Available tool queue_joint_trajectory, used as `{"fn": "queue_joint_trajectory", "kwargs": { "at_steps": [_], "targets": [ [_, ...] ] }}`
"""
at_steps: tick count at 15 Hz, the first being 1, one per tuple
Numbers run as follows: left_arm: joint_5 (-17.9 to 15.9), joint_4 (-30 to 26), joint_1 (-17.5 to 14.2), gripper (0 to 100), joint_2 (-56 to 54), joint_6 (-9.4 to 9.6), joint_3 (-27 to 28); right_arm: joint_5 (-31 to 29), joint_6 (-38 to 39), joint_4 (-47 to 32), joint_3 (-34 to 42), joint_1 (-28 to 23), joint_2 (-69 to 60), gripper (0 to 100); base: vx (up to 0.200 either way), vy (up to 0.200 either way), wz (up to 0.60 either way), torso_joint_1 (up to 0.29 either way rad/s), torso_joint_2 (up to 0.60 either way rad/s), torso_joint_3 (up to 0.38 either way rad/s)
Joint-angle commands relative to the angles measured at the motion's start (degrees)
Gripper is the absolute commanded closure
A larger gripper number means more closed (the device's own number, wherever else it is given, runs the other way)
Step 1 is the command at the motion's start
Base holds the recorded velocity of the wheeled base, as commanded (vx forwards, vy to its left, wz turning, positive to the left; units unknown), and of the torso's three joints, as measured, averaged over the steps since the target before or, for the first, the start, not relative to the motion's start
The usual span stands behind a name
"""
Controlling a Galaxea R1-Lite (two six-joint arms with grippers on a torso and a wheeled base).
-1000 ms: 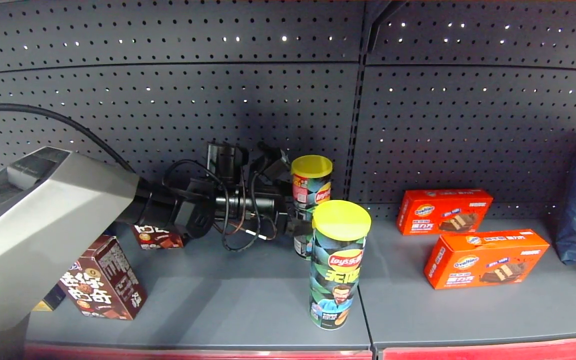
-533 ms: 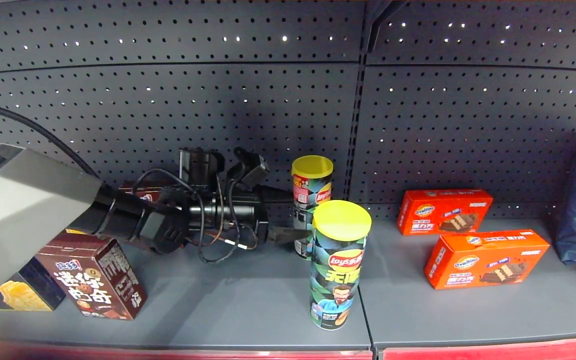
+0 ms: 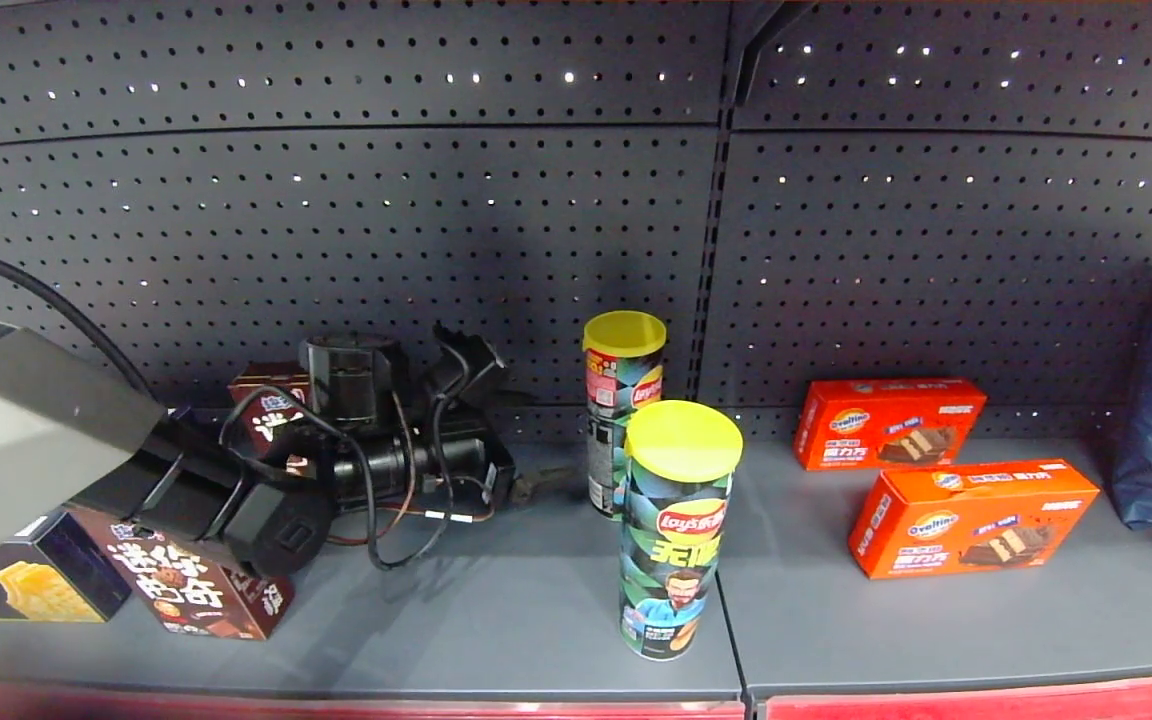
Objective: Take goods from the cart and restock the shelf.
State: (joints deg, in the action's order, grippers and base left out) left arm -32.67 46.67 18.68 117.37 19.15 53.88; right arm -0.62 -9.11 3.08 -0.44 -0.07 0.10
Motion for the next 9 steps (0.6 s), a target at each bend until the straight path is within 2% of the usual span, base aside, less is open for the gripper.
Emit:
{"fn": "queue_joint_trajectory", "kwargs": {
  "at_steps": [1, 2, 3, 9],
  "targets": [
    [3.67, 0.27, 1.45, 0, -0.21, -0.17, 0.17, 0.01, -0.03, -0.01, 0.00, 0.07, 0.08, 0, 0.000, 0.000, 0.00, 0.000, 0.00, 0.000],
    [6.39, 0.27, 1.98, 0, 0.05, -0.17, 0.43, 0.01, -0.03, -0.01, 0.00, -0.01, 0.08, 0, 0.000, 0.000, 0.00, 0.000, 0.00, 0.000],
    [7.27, 0.27, 2.24, 0, 0.05, -0.25, 0.35, 0.01, -0.03, -0.01, 0.00, -0.01, 0.08, 0, 0.000, 0.000, 0.00, 0.000, 0.00, 0.000],
    [7.80, 0.36, 1.80, 0, 1.63, -0.08, 3.16, 0.01, -0.03, -0.01, 0.00, -0.01, 0.08, 0, 0.000, 0.000, 0.00, 0.000, 0.00, 0.000]
  ]
}}
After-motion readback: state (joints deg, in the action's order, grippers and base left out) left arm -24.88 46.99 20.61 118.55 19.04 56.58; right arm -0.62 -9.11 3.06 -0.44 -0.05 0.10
